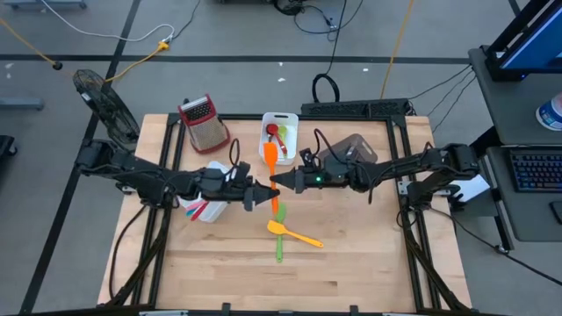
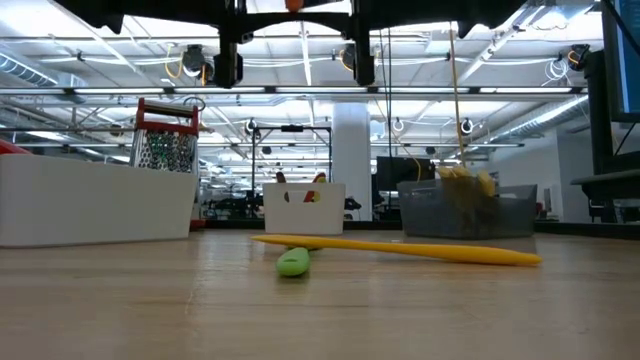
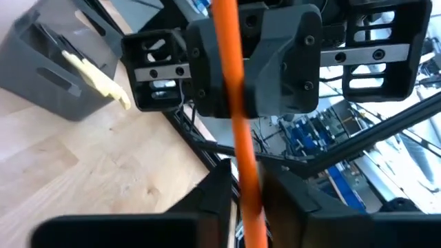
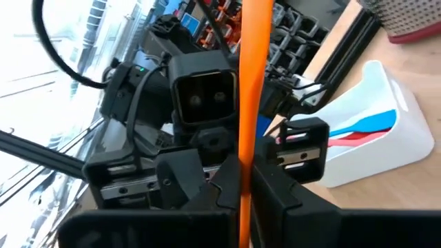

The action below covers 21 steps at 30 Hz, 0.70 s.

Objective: Pick & Place Kitchen Items
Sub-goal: Put the orange spatula into the bottom white bin

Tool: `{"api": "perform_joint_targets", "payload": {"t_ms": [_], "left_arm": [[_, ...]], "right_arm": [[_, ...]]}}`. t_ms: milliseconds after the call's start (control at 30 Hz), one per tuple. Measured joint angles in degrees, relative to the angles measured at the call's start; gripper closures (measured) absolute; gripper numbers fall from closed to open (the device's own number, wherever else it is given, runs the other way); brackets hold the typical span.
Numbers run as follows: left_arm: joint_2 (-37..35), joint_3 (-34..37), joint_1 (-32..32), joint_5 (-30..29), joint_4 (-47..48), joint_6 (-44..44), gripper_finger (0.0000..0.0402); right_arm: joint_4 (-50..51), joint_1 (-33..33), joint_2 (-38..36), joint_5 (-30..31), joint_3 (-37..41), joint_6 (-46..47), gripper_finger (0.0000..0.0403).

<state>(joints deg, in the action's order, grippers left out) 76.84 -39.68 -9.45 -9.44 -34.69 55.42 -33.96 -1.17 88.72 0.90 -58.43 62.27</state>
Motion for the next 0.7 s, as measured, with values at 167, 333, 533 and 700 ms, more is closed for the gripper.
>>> {"api": "perform_joint_targets", "payload": {"t_ms": [167,333,533,700], "left_arm": [[0.0,0.0,0.9,1.8,0.2,-0.2,0.0387],[-0.1,0.0,1.2,5.5,3.5,1.4,0.0387],[-4.5,-0.2,1.1,10.1,22.2,8.2,0.0389],[-13.4,0.0,1.1,8.4,39.6,13.1,0.0389]], "right_arm": [[-0.1,0.0,0.0,0.6,0.0,-1.9,0.0394],[0.5,0.0,0.0,0.0,0.0,-3.3,0.0353],[6.5,0.2,0.2,-13.8,0.1,-4.5,0.0308],[15.3,-0.2,0.0,-23.4,0.0,-5.6,0.0287]]}}
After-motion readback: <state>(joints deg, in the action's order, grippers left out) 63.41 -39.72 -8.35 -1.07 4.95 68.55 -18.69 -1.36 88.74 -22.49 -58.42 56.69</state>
